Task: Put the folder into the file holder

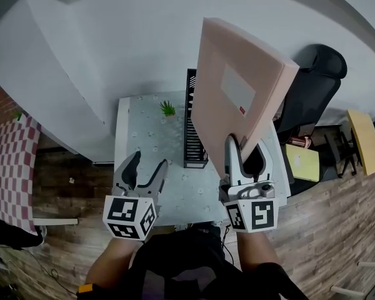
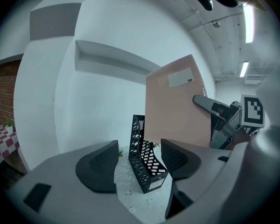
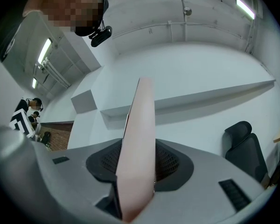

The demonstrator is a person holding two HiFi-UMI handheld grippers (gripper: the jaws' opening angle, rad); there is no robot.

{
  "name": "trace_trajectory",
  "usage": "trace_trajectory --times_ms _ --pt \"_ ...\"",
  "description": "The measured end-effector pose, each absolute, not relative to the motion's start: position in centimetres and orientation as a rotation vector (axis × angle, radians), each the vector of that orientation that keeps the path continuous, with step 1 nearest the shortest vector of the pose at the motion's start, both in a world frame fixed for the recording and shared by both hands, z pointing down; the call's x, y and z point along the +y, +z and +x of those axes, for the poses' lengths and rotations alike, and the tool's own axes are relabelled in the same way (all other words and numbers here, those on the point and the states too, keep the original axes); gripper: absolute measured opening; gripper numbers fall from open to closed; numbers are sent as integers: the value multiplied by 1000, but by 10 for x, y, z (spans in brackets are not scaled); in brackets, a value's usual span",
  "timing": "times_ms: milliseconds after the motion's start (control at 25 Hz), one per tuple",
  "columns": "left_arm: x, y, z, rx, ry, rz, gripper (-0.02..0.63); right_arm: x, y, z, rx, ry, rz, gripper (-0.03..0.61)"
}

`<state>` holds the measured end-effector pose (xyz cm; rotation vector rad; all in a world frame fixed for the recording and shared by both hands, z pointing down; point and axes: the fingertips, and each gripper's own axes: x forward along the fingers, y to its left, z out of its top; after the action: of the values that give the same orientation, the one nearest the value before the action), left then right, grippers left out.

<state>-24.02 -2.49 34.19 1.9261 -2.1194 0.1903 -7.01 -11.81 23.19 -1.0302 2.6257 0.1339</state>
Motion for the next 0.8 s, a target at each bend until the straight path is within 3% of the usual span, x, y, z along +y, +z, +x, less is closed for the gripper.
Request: trace_trajectory --times_ms 800 --pt "-62 406 -262 -2052 311 1884 301 -151 264 -133 2538 308 -1132 176"
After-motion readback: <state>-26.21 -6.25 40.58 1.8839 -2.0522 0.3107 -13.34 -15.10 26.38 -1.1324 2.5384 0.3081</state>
